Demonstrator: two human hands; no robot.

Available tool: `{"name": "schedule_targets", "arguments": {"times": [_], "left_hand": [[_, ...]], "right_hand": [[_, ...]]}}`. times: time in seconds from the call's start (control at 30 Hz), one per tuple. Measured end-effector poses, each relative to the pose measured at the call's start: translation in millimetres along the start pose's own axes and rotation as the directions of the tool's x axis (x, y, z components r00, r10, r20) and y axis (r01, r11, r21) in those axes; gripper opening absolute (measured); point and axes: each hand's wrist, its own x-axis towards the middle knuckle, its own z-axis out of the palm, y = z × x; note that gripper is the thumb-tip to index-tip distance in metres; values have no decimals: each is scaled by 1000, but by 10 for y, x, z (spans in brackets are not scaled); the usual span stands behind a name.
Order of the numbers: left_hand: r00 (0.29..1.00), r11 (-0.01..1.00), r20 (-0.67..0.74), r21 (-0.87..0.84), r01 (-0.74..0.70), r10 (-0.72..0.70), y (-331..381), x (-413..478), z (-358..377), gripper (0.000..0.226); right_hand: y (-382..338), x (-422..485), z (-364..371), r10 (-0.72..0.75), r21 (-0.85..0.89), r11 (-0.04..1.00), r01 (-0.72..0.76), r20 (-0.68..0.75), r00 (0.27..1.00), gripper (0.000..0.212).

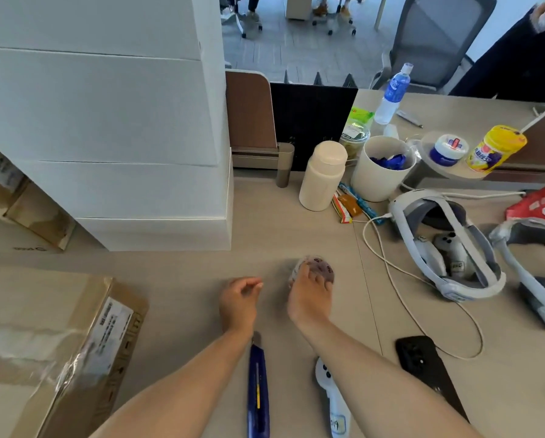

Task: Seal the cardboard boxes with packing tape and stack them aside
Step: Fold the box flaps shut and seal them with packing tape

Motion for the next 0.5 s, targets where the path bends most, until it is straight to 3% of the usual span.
{"name": "schedule_targets", "arguments": {"times": [0.17,0.27,0.37,0.5], "left_hand": [[999,994,-49,109,16,-11,-192,-10,56,14],[996,957,-15,277,-85,92,-224,-77,91,19],[967,856,169,453,-248,191,-210,-215,110,26],[876,688,452,581,-434,170,-180,-382,154,47]], "right_hand": [[-107,74,67,38,28,999,-39,11,999,54],[-130,111,81,43,88,995,-43,2,999,60],[-158,127,64,91,273,958,-85,-10,996,59],[-175,161,-56,179,497,851,-171,33,983,54]]}}
